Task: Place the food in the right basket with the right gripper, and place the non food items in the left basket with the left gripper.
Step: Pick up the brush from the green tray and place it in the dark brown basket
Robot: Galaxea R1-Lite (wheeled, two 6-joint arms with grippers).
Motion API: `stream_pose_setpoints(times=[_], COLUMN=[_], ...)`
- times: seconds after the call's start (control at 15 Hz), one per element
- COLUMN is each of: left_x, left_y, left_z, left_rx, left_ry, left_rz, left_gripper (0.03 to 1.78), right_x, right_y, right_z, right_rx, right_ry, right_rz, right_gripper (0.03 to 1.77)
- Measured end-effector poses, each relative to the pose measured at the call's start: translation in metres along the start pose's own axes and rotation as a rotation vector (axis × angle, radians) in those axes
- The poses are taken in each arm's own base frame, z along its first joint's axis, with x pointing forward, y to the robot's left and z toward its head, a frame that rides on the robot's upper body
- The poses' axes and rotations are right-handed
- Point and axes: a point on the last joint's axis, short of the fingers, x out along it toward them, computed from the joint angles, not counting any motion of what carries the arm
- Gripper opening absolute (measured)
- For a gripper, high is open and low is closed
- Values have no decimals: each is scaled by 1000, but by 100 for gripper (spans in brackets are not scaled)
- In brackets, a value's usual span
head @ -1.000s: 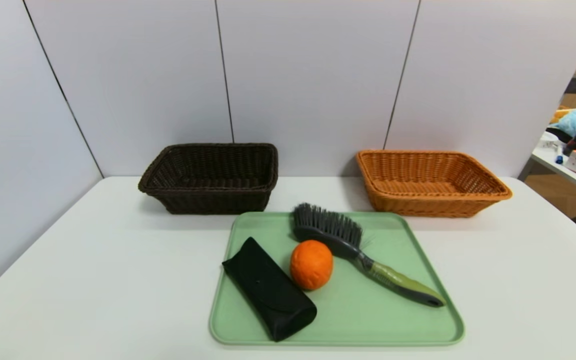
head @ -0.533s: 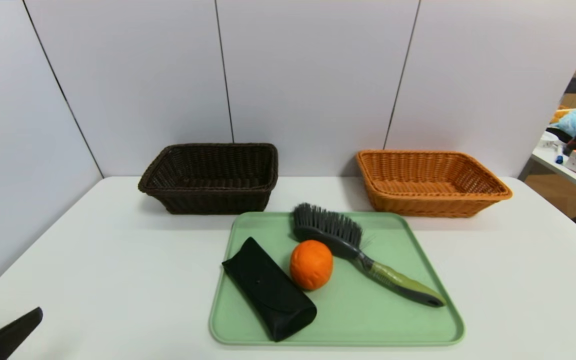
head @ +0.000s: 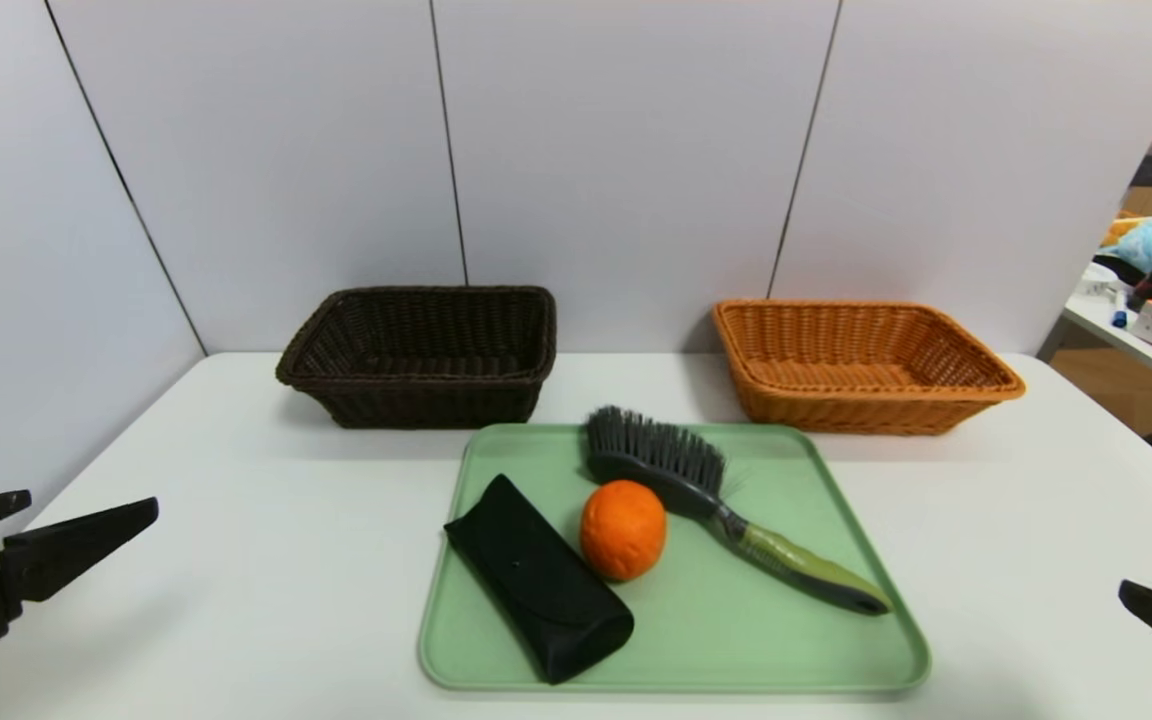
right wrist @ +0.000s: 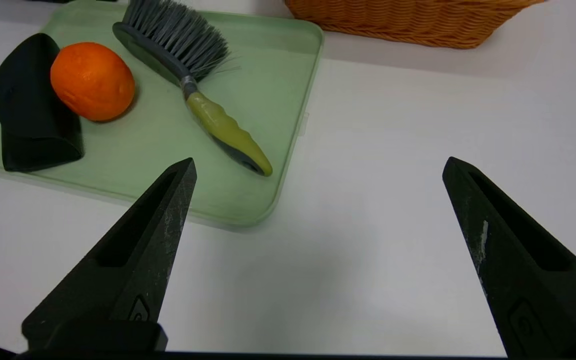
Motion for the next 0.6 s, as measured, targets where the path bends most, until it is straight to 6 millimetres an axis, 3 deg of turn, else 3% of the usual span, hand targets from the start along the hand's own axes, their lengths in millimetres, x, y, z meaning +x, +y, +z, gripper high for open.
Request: stream_pose_setpoints(times=[0.33, 0.6], left_x=[36, 63], left_y=[4, 4], left_z=[26, 32], left_rx=[-9, -2], left_ry=[61, 129], left_rz=[5, -13], left_gripper=[169, 169], right_x=[42, 69], right_y=[-6, -8], right_z=[38, 45], right_rx=[18, 36], right_ry=[76, 158], right_rz=[83, 156], right_gripper=[170, 170])
